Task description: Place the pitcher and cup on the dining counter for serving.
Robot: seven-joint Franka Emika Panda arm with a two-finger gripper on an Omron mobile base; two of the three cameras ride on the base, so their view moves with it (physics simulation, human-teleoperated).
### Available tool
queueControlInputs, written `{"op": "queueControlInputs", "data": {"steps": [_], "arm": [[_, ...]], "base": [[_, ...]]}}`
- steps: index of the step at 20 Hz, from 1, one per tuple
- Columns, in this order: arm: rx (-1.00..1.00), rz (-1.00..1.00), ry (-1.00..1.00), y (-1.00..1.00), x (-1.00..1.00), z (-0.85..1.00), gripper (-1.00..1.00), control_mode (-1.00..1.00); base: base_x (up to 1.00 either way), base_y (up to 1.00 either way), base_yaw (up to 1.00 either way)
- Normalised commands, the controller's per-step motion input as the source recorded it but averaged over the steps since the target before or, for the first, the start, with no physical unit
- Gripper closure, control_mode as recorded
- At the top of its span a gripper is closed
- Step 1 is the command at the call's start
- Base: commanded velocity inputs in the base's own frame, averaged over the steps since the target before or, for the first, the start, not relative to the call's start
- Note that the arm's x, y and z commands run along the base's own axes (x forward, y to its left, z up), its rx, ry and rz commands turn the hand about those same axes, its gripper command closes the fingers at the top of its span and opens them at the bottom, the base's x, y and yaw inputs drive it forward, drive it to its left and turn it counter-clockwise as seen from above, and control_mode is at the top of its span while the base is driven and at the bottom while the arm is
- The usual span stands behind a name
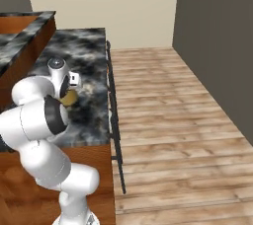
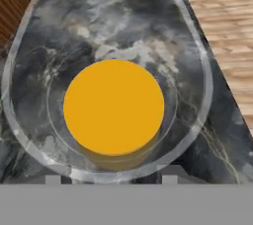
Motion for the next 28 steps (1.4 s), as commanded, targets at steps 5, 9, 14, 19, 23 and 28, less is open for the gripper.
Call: {"op": "queueControlInputs", "data": {"steps": [5, 9, 14, 19, 23, 28], "arm": [[-0.01, 0.00, 0.07, 0.08, 0.12, -0.48, 1.00, -1.00], [-0.01, 0.00, 0.05, 0.13, 0.11, -0.43, 1.00, -1.00], [-0.03, 0.00, 0.01, 0.19, 0.15, -0.12, -1.00, -1.00], [-0.02, 0.00, 0.01, 0.07, 0.00, 0.03, -1.00, -1.00], [0.00, 0.00, 0.00, 0.00, -0.35, 0.52, -1.00, -1.00], [0.00, -0.02, 0.00, -0.07, -0.65, 0.72, -1.00, -1.00]], "base": [[0.00, 0.00, 0.00], [0.00, 0.00, 0.00], [0.00, 0.00, 0.00], [0.00, 0.00, 0.00], [0.00, 0.00, 0.00], [0.00, 0.00, 0.00]]}}
